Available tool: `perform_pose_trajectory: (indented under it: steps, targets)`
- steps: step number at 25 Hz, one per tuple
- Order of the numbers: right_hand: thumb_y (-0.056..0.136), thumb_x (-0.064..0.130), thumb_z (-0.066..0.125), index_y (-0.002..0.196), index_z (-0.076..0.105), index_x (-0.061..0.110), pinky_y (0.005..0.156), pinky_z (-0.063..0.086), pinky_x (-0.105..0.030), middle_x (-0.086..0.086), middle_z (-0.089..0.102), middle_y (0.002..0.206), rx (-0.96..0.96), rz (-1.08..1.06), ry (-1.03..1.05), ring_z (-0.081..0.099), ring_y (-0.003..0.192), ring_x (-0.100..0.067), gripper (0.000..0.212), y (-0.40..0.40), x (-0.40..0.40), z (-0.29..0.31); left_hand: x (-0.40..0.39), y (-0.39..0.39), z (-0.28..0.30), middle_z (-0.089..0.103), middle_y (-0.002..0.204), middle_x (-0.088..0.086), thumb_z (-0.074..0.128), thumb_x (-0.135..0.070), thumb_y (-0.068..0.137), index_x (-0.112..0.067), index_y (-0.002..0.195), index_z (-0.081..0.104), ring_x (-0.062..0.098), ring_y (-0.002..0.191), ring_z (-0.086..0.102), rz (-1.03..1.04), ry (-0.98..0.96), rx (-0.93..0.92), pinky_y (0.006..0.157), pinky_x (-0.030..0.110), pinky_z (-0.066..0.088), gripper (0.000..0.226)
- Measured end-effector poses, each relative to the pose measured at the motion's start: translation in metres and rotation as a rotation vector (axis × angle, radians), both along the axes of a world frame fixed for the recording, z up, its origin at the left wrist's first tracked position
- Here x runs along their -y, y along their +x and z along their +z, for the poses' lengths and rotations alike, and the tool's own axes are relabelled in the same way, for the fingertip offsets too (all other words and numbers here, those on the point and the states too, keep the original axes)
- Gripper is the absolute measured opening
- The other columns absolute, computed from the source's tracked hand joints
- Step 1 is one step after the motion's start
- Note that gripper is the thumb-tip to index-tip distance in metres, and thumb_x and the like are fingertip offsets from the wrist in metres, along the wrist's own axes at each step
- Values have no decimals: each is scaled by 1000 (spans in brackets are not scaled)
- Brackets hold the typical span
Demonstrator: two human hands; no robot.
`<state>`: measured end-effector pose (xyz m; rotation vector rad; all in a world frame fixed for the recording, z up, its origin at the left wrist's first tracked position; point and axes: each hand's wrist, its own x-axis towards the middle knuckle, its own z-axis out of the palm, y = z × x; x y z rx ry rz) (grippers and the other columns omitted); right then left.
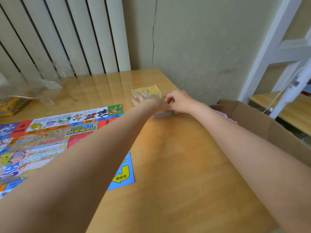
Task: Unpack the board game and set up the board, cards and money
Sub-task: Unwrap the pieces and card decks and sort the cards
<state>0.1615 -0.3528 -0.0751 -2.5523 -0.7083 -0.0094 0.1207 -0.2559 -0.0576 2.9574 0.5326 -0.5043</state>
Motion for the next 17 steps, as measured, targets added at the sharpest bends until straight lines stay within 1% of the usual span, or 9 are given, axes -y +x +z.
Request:
perform_pose_trajectory:
  steps: [2, 4, 5, 7, 8, 10, 12, 15, 17]
  targets:
    - [86, 8, 56, 94, 70, 0, 55, 40, -16, -5, 61, 75, -18, -12, 12, 48, 65, -15, 18, 0, 1, 0, -3, -5, 9, 43, 142, 10, 34, -57, 92, -17, 136, 41, 30, 137, 31, -34, -101, 26, 113, 38, 24, 60]
    - [90, 10, 50, 95, 70, 2, 62, 37, -25, -13, 67, 97, -40, -21, 20, 49, 78, -17, 22, 1, 1, 2, -4, -14, 21, 54, 121, 12, 34, -41, 99, -5, 110, 51, 12, 108, 59, 2, -327, 16, 81, 21, 45, 41]
    - [91, 12, 50, 96, 70, 3, 63, 36, -26, -13, 67, 102, -53, -22, 22, 49, 80, -16, 23, 2, 2, 2, -5, -18, 26, 55, 117, 14, 31, -33, 102, -5, 91, 48, 8, 95, 62, 22, -394, 21, 61, 20, 43, 34]
    - [92, 15, 50, 98, 70, 6, 63, 37, -25, -9, 67, 103, -76, -15, 31, 50, 84, -15, 23, 2, 4, 2, -5, -25, 33, 53, 120, 29, 26, -29, 103, -9, 86, 37, 10, 92, 61, 39, -446, 71, 51, 25, 31, 28]
    - [93, 15, 50, 99, 70, 6, 61, 37, -21, -7, 66, 100, -91, -16, 49, 50, 85, -14, 22, 2, 5, 2, -7, -25, 34, 56, 102, 38, 25, -29, 104, -11, 84, 36, 6, 76, 65, 44, -493, 99, 50, 25, 32, 29]
    - [93, 15, 50, 101, 70, 6, 58, 37, -15, -4, 62, 91, -122, -18, 94, 51, 84, -15, 23, 1, 7, 1, -10, -28, 34, 53, 50, 25, 28, -31, 103, -14, 74, 33, 14, 30, 53, 126, -566, 132, 41, 27, 35, 35]
    - [91, 13, 52, 101, 70, 5, 59, 39, -17, -1, 58, 87, -123, -21, 107, 52, 83, -17, 21, 0, 8, 1, -12, -28, 32, 55, 65, 15, 30, -32, 102, -9, 91, 41, 31, 50, 49, 203, -601, 153, 50, 30, 35, 28]
    - [84, 11, 62, 92, 71, 5, 61, 44, -24, 2, 58, 71, -101, -51, 95, 56, 76, -20, 13, -3, 4, 0, -17, -16, 17, 46, 90, 13, 33, -29, 100, -6, 126, 45, 22, 85, 42, 211, -576, 187, 73, 27, 30, 36]
    - [79, 10, 67, 84, 70, 8, 56, 44, -26, 5, 52, 61, -91, -51, 56, 55, 70, -22, 5, -5, 0, 1, -17, -13, 13, 46, 83, 10, 34, -20, 100, -7, 117, 49, 18, 77, 48, 221, -623, 242, 65, 24, 36, 26]
